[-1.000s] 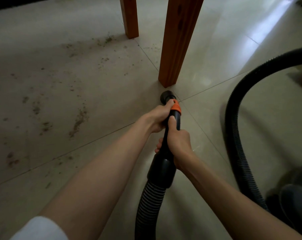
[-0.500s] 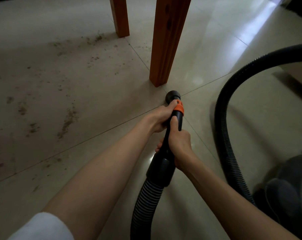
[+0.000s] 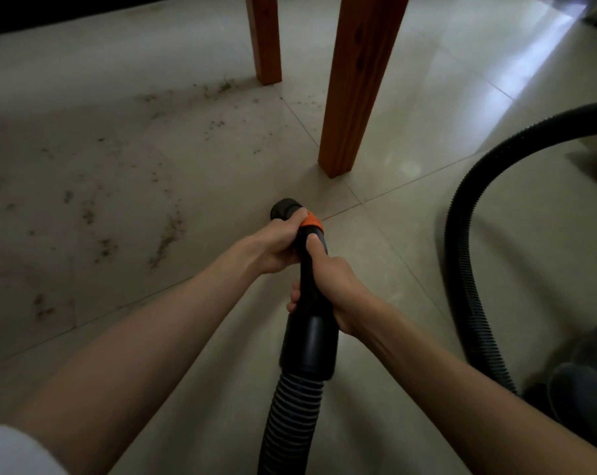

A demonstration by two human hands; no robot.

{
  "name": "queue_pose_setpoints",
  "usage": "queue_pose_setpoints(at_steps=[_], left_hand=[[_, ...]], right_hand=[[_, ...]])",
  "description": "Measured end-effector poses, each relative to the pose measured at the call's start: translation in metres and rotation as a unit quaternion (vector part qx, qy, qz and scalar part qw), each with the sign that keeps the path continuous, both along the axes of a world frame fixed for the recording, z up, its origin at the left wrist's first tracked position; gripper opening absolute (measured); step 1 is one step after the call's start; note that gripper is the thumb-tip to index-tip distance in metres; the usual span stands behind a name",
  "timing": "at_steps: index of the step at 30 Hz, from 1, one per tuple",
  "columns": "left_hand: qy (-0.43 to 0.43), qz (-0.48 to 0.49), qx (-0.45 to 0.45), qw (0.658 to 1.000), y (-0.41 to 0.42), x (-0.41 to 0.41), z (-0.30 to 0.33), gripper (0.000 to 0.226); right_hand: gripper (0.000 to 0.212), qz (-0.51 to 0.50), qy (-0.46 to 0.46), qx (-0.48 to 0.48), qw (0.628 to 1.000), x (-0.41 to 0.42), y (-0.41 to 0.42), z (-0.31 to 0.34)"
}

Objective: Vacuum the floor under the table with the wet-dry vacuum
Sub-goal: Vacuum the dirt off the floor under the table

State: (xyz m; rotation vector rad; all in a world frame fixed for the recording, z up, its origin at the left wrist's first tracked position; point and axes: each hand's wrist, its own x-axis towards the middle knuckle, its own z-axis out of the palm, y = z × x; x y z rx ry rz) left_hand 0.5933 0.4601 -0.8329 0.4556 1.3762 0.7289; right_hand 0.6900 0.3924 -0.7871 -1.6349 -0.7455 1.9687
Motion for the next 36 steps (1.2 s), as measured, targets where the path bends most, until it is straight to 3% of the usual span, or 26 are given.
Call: queue_pose_setpoints(at_steps=[4, 9, 15, 21, 24, 32, 36], left_hand=[[-0.003, 0.072, -0.022, 0.997, -0.01, -0.022, 0.002, 0.034], [-0.028, 0.161, -0.028, 0.986, -0.025, -0.05, 0.001, 0.033], [-0.099, 0.233, -0.055, 0.966, -0.036, -0.083, -0.004, 0.054], [-0.154, 0.226, -0.026, 0.962, -0.038, -0.088, -0.008, 0.021], [-0.152, 0.216, -0.021, 0.964, -0.037, -0.089, -0.013, 0.021], [-0.134, 0.243, -0.013, 0.96, -0.041, -0.095, -0.006, 0.046], [-0.11, 0.211, 0.004, 0.971, -0.047, -0.104, 0.004, 0.041]], right_hand=[[0.05, 0.077, -0.004, -0.023, 0.997, -0.01, 0.008, 0.005], [0.042, 0.146, -0.002, -0.036, 0.989, -0.034, 0.01, 0.01], [0.044, 0.166, -0.003, -0.033, 0.985, -0.065, 0.005, 0.005], [0.043, 0.133, 0.069, -0.103, 0.983, -0.066, 0.01, -0.006], [0.044, 0.117, 0.089, -0.121, 0.982, -0.069, 0.009, -0.013], [0.037, 0.119, -0.038, 0.004, 0.992, -0.096, -0.001, -0.013], [0.038, 0.135, -0.098, 0.033, 0.985, -0.099, -0.006, -0.006]])
